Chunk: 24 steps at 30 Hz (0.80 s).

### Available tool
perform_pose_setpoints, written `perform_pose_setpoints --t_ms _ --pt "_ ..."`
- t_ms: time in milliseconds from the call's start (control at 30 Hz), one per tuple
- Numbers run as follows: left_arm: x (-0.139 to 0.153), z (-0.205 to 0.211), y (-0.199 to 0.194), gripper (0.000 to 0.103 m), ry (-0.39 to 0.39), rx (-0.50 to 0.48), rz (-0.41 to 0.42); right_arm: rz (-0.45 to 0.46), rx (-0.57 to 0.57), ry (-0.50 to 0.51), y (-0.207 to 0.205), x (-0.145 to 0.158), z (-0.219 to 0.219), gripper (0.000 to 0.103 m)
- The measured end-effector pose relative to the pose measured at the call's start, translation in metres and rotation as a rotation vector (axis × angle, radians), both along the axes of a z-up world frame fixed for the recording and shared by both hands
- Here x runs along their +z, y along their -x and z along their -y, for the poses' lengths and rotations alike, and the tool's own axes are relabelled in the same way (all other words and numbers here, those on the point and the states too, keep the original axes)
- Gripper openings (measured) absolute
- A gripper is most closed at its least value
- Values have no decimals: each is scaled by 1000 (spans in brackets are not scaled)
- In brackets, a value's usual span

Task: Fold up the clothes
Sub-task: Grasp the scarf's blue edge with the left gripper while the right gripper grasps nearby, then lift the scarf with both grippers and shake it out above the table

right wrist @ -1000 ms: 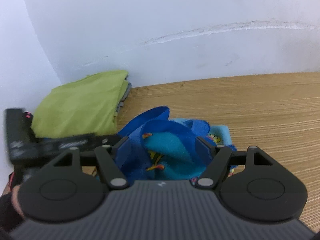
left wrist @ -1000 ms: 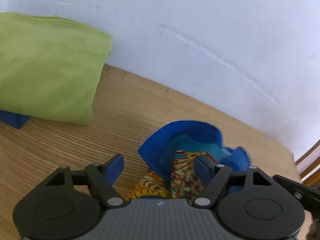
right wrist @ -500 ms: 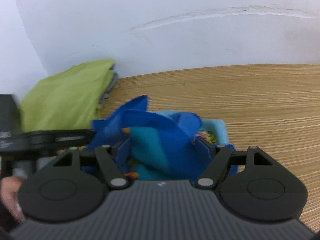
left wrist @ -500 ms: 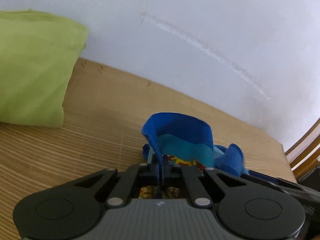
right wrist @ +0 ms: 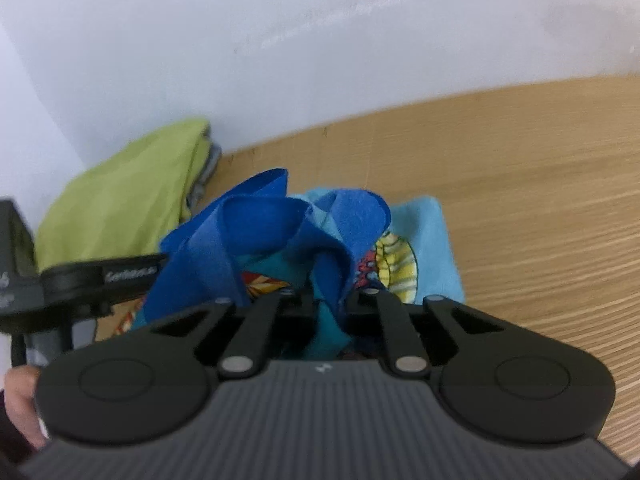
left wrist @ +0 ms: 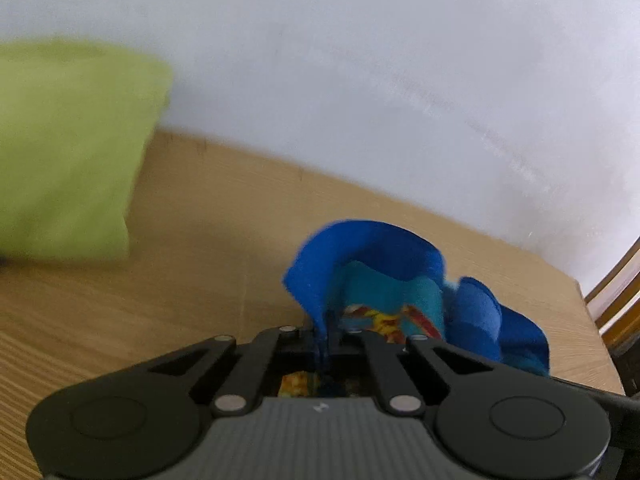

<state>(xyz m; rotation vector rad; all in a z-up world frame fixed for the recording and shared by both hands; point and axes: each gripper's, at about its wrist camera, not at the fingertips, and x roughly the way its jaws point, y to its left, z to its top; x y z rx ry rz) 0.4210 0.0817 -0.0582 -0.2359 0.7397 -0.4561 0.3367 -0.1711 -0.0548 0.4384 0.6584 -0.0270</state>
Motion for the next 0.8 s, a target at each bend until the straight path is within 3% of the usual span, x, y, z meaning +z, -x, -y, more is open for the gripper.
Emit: perform_pose_setpoints --t_ms 133,200,333,433,500,667,800 --pt "60 -37 15 1 47 70 123 102 -51 23 19 36 12 10" --pt "96 -56 25 2 72 73 194 198 -71 95 31 70 16 9" --pt "181 -89 59 2 23 153 404 413 -163 283 56 151 25 7" --pt "240 -120 90 2 20 229 508 549 -290 374 80 214 42 7" --pt "263 -135 116 2 -39 288 576 618 -384 442 105 250 51 7" --pt "278 -181 188 2 -59 360 601 610 -563 563 172 273 74 7" --pt "252 -202 249 4 -19 333 503 524 -629 541 228 241 91 7"
